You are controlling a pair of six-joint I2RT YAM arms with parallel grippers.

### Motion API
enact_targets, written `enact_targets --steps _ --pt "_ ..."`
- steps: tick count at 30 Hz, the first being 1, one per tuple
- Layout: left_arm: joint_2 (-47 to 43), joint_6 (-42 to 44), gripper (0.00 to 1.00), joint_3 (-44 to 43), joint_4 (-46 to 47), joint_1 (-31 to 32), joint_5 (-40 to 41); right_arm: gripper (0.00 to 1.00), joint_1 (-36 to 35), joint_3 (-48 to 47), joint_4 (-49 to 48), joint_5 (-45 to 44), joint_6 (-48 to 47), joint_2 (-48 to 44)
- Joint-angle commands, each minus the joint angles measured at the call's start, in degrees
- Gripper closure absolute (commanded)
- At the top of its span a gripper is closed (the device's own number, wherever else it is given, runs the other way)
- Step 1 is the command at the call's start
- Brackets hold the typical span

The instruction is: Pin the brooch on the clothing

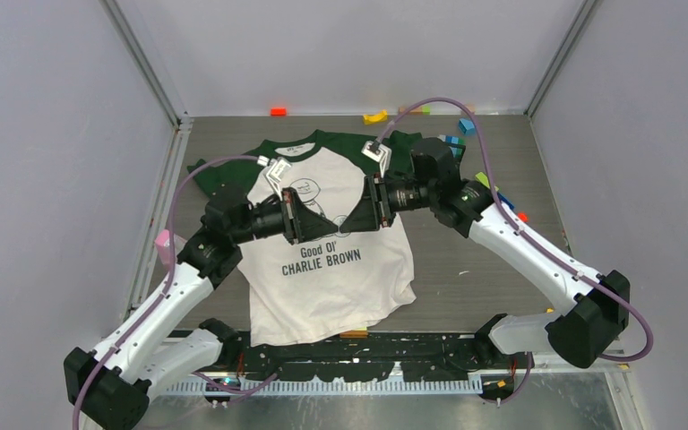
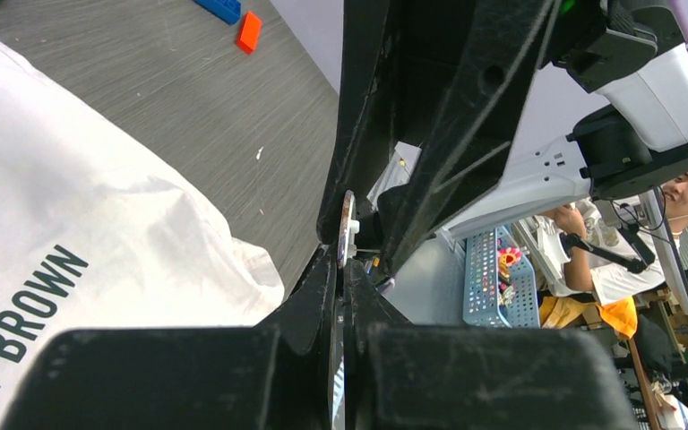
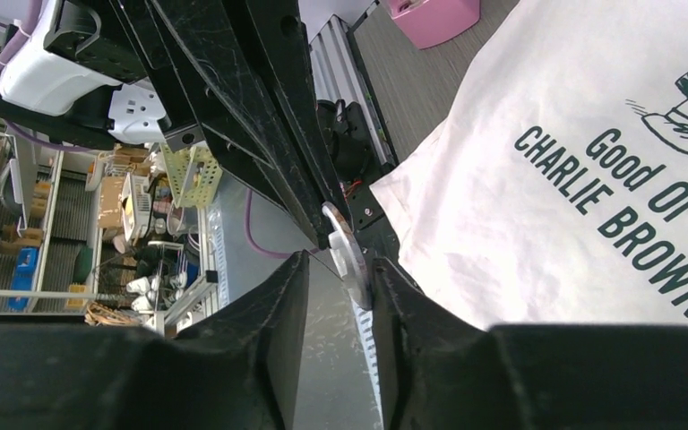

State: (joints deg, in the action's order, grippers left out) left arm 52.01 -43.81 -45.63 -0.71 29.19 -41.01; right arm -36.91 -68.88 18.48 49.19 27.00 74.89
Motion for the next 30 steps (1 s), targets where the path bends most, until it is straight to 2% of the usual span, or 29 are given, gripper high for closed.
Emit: enact_targets --steps 1,7,10,12,13,14,17,19,21,26,30 --pt "0.16 -0.26 1.0 0.1 0.93 -0.33 3.51 0.57 -1.02 -1.6 -1.08 0.0 -0.67 -2.6" --pt "-0.6 -0.09 1.0 -0.32 -2.49 -3.0 4.24 0.38 0.08 -1.96 -0.79 -4.52 -0.92 -6.42" --pt "-0.84 -0.38 1.0 -0.34 -3.99 -4.36 4.73 0.32 0.56 -2.48 -0.23 -7.96 -1.34 -8.06" --pt "-1.17 -0.44 1.0 -0.26 -4.92 -5.38 5.26 0.29 0.6 -2.53 0.85 -13.81 -1.68 -9.18" --pt "-1.28 -0.39 1.0 -0.25 -5.31 -6.01 5.39 0.27 0.6 -2.68 2.61 -20.0 -1.82 -9.43" --pt "-1.36 -0.25 1.0 -0.25 -5.67 -6.64 5.41 0.27 0.61 -3.02 3.62 -23.17 -2.18 -9.68" --pt "-0.65 0.26 1.0 -1.5 -8.14 -9.43 5.06 0.26 0.61 -4.18 10.4 -40.52 -2.11 -8.8" --pt "0.82 2.07 1.0 -3.7 -11.23 -11.48 4.78 0.26 0.61 -4.64 13.84 -48.85 -1.6 -6.94" --pt "2.81 4.0 1.0 -6.81 -14.37 -14.26 4.69 0.26 0.61 -5.08 16.21 -53.51 -1.64 -4.34" --pt "9.58 7.26 1.0 -14.53 -16.34 -18.75 5.57 0.27 0.61 -5.21 14.45 -54.74 -2.29 2.75" --pt "15.37 7.8 1.0 -18.38 -14.51 -21.74 6.34 0.27 0.61 -5.85 10.85 -57.02 -2.8 9.13"
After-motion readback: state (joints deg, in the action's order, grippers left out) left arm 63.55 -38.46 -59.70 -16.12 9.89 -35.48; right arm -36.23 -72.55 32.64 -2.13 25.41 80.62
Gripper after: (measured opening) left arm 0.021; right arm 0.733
